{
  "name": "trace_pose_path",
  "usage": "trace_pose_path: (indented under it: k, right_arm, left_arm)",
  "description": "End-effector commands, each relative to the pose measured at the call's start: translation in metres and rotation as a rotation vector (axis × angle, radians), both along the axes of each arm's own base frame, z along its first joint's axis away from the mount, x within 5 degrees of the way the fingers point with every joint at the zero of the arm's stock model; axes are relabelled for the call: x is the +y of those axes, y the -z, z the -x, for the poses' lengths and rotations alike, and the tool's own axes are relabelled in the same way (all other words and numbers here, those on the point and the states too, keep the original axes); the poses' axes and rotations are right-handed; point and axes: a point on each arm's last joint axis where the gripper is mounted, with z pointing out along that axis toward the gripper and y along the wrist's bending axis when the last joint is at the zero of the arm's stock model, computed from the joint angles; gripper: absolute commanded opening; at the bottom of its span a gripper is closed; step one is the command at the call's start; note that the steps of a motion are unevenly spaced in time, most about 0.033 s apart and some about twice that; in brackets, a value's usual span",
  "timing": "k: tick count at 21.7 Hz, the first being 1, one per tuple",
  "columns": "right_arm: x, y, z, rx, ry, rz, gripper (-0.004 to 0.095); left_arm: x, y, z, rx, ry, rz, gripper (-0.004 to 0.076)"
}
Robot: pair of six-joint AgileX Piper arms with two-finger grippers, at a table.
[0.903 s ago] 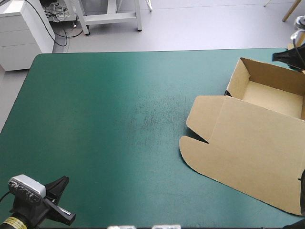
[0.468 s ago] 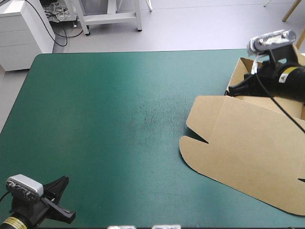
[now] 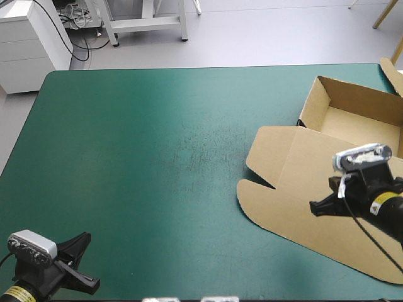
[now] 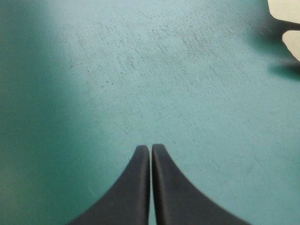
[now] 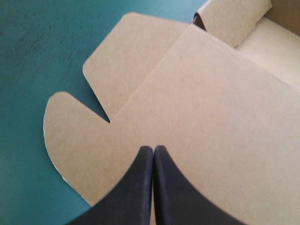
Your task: Fold the box
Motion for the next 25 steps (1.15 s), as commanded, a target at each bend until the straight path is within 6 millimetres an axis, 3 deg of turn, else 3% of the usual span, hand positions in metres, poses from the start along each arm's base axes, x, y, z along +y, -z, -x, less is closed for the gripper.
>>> trace_pose_path:
  k: [1,5,11,25]
  right_arm:
    - [-0.004,0.023,0.012,-0.067,0.002,-0.009,-0.0016]
    - [-0.007,0.059,0.025,-0.049,0.000,-0.004,-0.0016]
    - [-0.010,0.092,0.042,-0.111,-0.006,-0.041,-0.0016]
    - [-0.010,0.101,0.042,-0.134,-0.010,-0.047,-0.0016]
  left_arm:
    - [-0.002,-0.013,-0.002,-0.067,0.003,0.051,-0.0008]
    - [-0.002,-0.013,-0.002,-0.067,0.003,0.051,-0.0008]
    - [-0.002,-0.013,-0.002,-0.067,0.003,0.051,-0.0008]
    - [-0.002,-0.013,-0.002,-0.067,0.003,0.051,-0.0008]
